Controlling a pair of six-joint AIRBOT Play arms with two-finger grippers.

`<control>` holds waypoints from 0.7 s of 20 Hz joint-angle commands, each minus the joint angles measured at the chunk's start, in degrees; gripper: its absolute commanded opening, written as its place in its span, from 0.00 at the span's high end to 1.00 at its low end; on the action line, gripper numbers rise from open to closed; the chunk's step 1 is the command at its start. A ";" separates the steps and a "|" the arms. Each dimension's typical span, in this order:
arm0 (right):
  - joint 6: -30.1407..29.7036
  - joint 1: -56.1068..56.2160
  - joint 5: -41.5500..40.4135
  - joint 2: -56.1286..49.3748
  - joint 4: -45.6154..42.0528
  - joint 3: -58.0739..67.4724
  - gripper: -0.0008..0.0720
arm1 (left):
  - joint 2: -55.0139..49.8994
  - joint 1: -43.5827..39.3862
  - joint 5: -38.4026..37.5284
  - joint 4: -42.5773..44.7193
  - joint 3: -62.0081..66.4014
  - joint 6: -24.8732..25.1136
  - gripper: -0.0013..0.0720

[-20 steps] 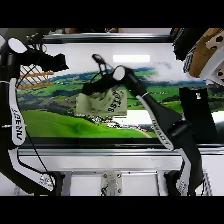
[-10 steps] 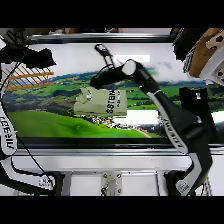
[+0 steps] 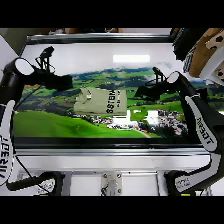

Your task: Fold the clothes and pants, and hang the long-sleeved shirts on hangers.

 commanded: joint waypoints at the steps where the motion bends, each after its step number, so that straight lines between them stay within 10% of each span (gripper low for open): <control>1: -3.15 -2.56 0.17 -5.42 12.79 -2.51 0.00 | 2.43 -3.61 2.80 0.15 -5.66 0.37 0.97; 10: -10.67 8.33 -6.60 -13.00 31.89 -0.85 0.01 | 2.43 -5.01 2.93 -0.24 -5.64 0.33 0.97; 11: -12.09 9.38 -7.93 -13.00 33.46 -0.83 0.10 | 2.43 -5.01 2.93 -0.22 -5.64 0.33 0.97; 14: -19.06 10.88 -9.31 -12.96 37.22 -0.46 0.83 | 2.43 -5.01 2.80 -0.24 -5.64 0.33 0.97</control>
